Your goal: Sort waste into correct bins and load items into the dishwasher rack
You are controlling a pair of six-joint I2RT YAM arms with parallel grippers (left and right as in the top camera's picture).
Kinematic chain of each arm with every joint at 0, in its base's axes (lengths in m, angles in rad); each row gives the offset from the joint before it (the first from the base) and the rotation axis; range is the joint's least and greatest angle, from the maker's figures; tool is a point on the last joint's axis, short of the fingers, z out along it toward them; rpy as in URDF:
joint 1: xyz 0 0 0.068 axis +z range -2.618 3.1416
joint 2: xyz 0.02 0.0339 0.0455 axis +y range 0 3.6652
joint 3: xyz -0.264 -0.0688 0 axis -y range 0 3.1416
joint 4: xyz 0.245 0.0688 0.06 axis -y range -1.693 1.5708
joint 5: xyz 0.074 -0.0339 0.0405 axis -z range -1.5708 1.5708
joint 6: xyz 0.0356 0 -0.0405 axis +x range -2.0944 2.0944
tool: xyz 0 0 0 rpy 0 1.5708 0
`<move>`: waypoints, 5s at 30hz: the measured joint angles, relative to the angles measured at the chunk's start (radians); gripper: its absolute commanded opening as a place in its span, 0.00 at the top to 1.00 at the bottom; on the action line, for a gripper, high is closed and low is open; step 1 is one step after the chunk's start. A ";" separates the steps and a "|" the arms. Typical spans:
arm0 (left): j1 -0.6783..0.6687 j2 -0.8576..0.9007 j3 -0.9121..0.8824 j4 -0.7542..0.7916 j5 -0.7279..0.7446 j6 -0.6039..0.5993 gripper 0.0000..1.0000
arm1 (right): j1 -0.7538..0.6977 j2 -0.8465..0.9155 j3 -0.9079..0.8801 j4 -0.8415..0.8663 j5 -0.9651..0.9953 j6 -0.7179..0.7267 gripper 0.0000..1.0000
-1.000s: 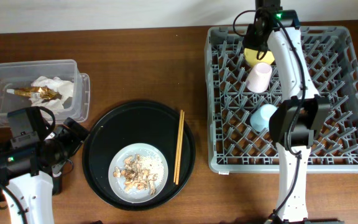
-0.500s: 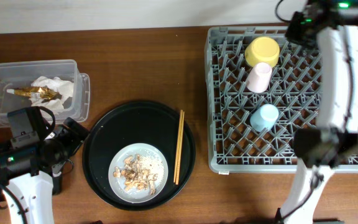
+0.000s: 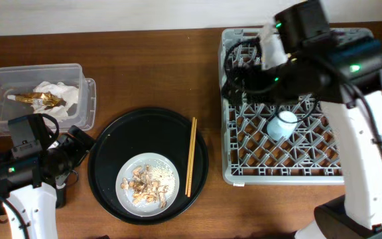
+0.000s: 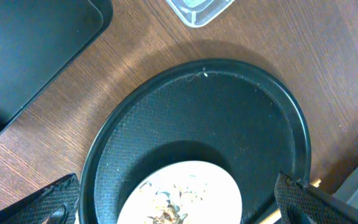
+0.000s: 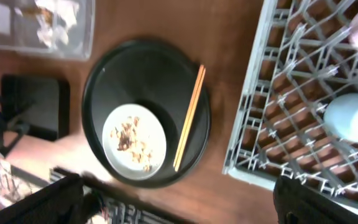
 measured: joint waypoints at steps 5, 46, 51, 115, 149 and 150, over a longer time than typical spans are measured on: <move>0.000 0.000 0.000 0.000 0.000 0.000 0.01 | 0.040 0.002 -0.148 0.145 0.003 0.013 0.01; 0.000 0.000 0.000 0.000 0.000 0.000 0.01 | 0.093 0.218 -0.149 0.290 0.169 0.149 0.01; 0.000 0.000 0.000 0.000 0.000 0.000 0.01 | 0.093 0.253 -0.149 0.294 0.169 0.149 0.01; 0.000 0.000 0.000 0.000 0.000 0.000 0.01 | 0.329 0.293 -0.882 0.769 0.129 0.382 0.69; 0.000 0.000 0.000 -0.002 0.000 0.000 0.01 | -0.168 0.254 -0.354 0.556 0.326 -0.204 0.37; 0.000 0.000 0.000 -0.002 0.000 0.000 0.01 | -0.168 0.260 -0.355 0.558 0.327 -0.201 0.36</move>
